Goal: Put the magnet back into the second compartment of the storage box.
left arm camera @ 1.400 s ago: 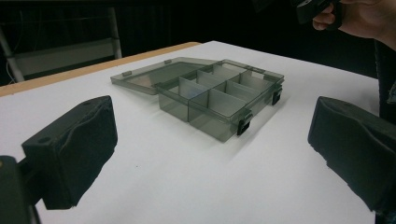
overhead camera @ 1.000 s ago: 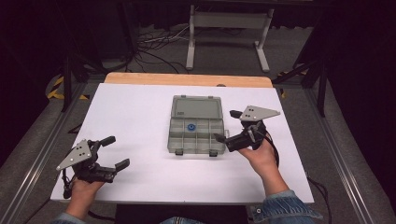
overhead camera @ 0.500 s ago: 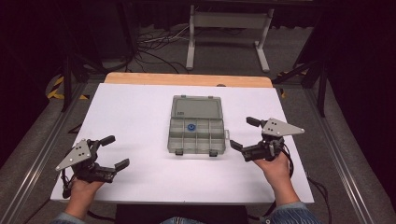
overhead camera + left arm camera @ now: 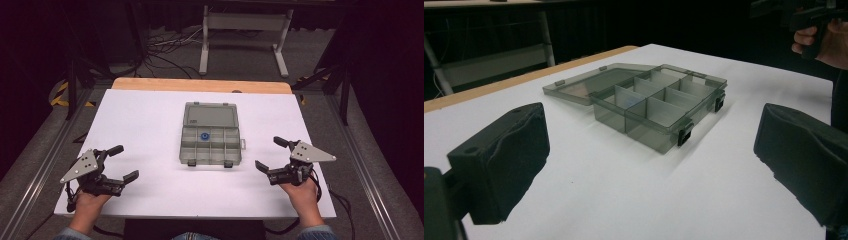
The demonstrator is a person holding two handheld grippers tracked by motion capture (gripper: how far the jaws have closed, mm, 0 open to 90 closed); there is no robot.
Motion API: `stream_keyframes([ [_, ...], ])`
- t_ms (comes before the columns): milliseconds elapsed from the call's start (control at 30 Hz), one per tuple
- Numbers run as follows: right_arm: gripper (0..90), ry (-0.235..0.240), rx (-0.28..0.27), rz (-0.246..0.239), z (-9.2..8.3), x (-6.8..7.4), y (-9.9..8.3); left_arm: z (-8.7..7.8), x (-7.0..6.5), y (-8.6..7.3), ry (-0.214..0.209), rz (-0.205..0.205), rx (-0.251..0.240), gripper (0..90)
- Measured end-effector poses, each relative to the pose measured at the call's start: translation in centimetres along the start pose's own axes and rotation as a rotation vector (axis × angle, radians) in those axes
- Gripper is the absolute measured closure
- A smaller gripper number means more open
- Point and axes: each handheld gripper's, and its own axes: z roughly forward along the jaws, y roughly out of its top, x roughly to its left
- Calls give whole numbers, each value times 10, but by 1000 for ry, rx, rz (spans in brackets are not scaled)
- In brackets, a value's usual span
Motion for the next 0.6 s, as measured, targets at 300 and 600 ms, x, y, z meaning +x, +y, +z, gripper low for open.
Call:
stream_keyframes([
  [300, 0, -7, -18, 11, -3, 0, -19, 0, 1, -1, 2, 1, 0, 22],
  [600, 0, -1, -37, 7, -3, 1, -35, 1, 2, -2, 4, 4, -8, 22],
])
